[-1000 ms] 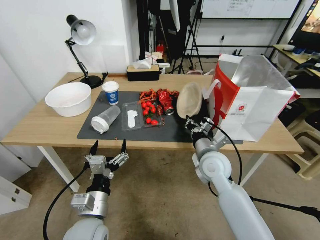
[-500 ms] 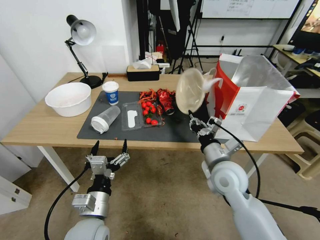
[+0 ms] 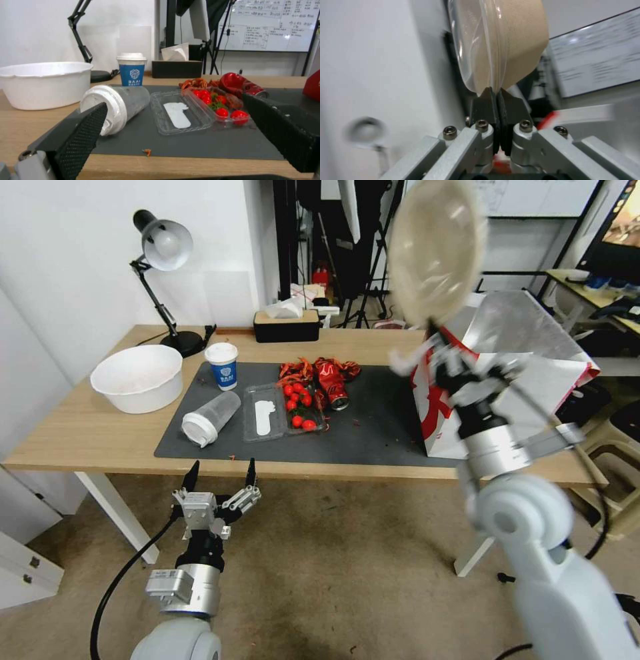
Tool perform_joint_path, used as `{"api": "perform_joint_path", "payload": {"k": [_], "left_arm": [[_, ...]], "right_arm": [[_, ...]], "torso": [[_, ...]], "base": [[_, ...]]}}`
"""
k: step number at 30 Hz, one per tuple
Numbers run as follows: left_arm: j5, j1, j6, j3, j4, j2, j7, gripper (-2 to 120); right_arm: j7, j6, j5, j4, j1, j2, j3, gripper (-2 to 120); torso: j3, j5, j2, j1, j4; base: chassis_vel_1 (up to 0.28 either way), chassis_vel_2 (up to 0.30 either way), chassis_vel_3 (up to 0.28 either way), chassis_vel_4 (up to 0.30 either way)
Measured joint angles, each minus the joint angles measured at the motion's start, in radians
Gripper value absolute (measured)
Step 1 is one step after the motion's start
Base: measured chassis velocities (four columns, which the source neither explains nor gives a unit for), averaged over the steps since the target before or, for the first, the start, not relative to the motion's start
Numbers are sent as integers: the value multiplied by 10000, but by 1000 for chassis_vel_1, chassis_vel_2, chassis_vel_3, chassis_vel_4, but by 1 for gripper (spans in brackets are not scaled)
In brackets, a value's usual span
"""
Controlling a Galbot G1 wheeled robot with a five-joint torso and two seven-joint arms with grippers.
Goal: Pick up the trash from the table and place it into the takeout bag.
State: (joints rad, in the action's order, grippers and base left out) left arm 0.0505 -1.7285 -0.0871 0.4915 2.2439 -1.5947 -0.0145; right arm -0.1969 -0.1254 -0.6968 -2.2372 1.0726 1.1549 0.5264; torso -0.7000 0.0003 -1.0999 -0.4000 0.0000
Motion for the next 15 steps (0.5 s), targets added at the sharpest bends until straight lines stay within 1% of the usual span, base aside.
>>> {"api": "perform_joint_path", "payload": {"k": [3,5,6,7,8,10,13,14,15], "left_arm": [[-39,-1,-8,-15,0,-32,-5,100],[-39,-1,-8,-15,0,-32,-5,100],[-73,-1,-10,-51,0,-64,-14,100],[-91,-1,-10,-65,0,-80,-20,100],[-107,-5,-18,-78,-1,-92,-30,100],[-118,-9,-26,-82,-3,-99,-37,100],[-127,-20,-37,-83,-5,-102,-48,100],[-127,-20,-37,-83,-5,-102,-48,100],[-127,-22,-40,-83,-6,-101,-51,100]], "right_arm": [[-1143,-1127,718,-38,-6,-193,510,0],[-1143,-1127,718,-38,-6,-193,510,0],[-1811,-1715,849,-24,-36,-261,704,0],[-2099,-1978,844,-15,-60,-276,756,0],[-2341,-2190,838,-12,-78,-282,798,0],[-2470,-2305,837,-11,-82,-282,822,0],[-2676,-2503,835,-16,-85,-273,863,13],[-2676,-2503,835,-16,-85,-273,863,13],[-2702,-2533,835,-21,-84,-271,865,18]], "torso": [[0,-1,0,0,-1],[0,-1,0,0,-1],[0,-3,0,0,-2],[0,-1,0,0,-1],[0,-1,0,0,0],[0,-2,0,0,0],[0,-3,0,0,0],[0,-3,0,0,0],[0,-3,0,0,0]], "base": [[0,0,0,0],[0,0,0,0],[0,0,0,0],[0,0,0,0],[0,0,0,0],[0,0,0,0],[0,0,0,0],[0,0,0,0],[0,0,0,0]]}}
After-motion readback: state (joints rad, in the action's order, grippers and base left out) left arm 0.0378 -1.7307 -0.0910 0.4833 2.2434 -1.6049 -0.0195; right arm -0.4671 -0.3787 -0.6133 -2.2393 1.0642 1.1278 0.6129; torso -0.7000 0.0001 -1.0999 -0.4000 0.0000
